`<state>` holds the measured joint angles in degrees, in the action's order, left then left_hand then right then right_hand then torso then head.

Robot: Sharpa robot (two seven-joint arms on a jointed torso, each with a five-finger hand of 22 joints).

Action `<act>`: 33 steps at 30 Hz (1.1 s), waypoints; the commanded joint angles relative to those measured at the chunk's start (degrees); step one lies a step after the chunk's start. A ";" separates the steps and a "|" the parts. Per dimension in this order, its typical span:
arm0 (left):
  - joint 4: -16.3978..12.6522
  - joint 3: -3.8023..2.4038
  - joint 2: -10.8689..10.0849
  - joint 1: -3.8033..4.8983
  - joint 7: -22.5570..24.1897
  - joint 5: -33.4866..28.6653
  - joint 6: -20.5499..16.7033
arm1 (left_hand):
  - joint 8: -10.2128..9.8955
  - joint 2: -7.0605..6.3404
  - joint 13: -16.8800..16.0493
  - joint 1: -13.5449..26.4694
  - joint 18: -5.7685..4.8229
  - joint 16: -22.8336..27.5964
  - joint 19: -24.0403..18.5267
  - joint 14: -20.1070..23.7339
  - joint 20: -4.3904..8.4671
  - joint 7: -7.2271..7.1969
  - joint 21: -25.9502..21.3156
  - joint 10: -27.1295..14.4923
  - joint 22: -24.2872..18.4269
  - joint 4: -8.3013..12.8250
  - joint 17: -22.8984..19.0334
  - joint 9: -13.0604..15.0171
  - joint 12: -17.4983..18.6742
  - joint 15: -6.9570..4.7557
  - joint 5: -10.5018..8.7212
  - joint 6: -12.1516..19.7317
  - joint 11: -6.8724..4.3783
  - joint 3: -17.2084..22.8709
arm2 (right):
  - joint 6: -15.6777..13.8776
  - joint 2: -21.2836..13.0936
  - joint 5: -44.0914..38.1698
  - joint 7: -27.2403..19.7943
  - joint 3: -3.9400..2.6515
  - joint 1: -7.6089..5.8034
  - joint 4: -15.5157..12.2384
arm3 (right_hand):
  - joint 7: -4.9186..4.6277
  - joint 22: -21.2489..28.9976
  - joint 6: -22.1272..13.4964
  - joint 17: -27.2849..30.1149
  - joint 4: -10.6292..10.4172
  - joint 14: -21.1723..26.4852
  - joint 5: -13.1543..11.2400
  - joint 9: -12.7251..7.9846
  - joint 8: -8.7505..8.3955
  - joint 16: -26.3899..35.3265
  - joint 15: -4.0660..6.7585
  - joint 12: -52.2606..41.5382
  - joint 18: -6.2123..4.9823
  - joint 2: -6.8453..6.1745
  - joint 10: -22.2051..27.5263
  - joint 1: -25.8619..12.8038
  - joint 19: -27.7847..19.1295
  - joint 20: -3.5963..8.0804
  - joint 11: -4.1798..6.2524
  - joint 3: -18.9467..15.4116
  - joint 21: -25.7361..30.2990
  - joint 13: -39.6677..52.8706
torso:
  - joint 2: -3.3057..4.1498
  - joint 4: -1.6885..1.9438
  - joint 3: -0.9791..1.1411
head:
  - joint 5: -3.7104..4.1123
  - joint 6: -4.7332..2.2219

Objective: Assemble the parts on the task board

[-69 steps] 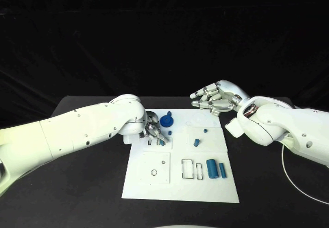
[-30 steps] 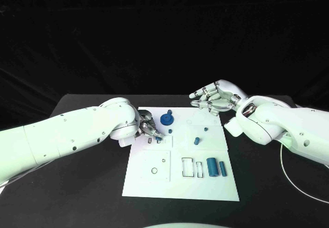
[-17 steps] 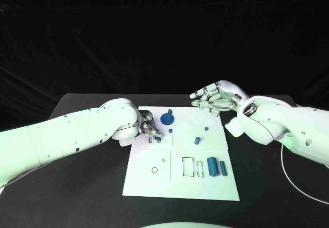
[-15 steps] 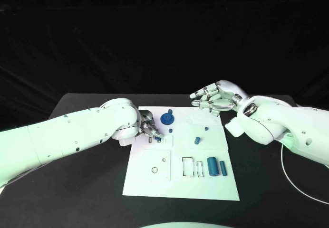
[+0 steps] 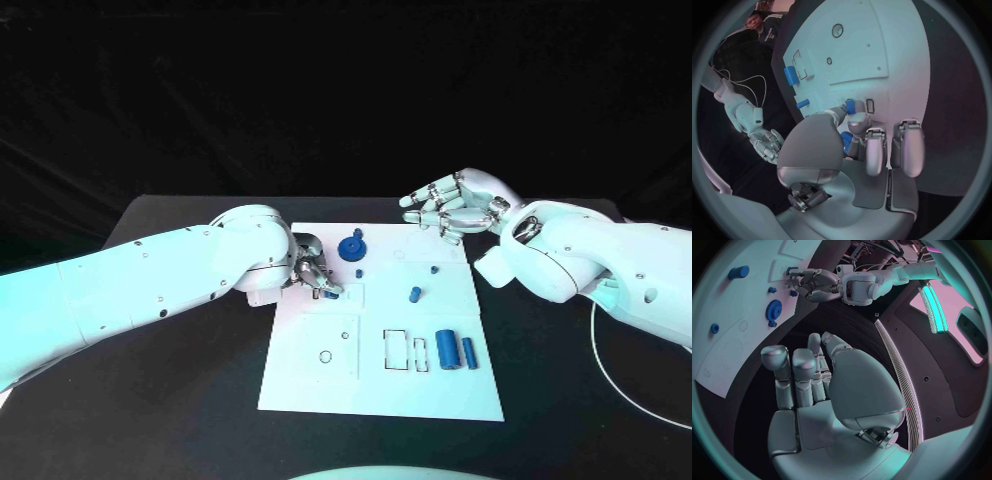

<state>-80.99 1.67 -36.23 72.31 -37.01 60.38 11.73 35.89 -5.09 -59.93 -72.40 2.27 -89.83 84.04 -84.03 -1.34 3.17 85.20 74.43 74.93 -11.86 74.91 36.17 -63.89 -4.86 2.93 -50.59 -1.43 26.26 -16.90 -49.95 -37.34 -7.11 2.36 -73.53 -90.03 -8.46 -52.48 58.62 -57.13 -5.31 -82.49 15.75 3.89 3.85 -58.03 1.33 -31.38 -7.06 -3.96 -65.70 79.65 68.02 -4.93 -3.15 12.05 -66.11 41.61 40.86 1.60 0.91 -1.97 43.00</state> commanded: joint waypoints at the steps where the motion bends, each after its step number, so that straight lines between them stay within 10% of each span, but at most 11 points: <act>1: 0.04 0.28 0.07 -0.33 -0.26 0.51 3.34 | 0.21 0.08 0.01 -0.48 -0.67 -0.17 3.15 -5.97 -0.08 -0.32 0.23 0.41 7.93 9.73 15.09 0.11 -0.13 0.01 0.20 -0.12 0.02 10.04 | 1.38 0.05 0.31 -0.61 0.00 0.03 0.03 | -0.02 -0.11 -0.26 -0.19 -0.08 0.21 0.22 0.09 0.02 -0.11 -0.26 0.26 -0.68 -0.11 0.51 -0.37 -0.29 -0.17 -0.06 0.26 0.10 -0.06 | -0.01 0.06 0.00 | 0.00 -0.03; 33: 3.47 0.65 3.27 -0.32 -0.75 0.03 3.54 | 1.54 0.44 -1.79 9.64 -1.12 -0.17 4.03 -5.97 0.56 -1.60 1.52 2.46 10.08 5.09 15.09 1.50 -2.46 -0.74 0.13 -2.95 -0.92 6.34 | 1.19 0.11 -0.29 -0.37 0.00 0.01 -0.53 | -0.02 0.33 -0.26 0.15 -0.15 0.32 0.23 0.11 0.06 0.39 -0.29 0.23 -0.76 -0.42 0.54 -0.68 -0.48 -0.20 -0.08 0.18 0.48 -0.15 | 0.00 0.00 0.08 | -0.05 -0.02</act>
<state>-77.51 1.86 -33.30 72.59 -37.36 60.65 12.89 37.23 -4.61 -61.68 -63.23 2.27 -89.83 83.92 -84.01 -1.22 1.93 86.55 76.49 74.91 -6.84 74.95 37.59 -66.20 -5.25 2.94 -53.26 -2.26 32.96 -16.43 -49.91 -37.21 -7.08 2.37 -73.54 -90.42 -8.38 -52.20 58.54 -57.03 -5.31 -82.27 15.75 3.94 3.85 -58.03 1.12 -31.39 -7.06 -4.18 -65.51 79.42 67.82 -5.15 -3.38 12.04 -65.88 41.51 40.81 1.61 0.94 -2.00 42.89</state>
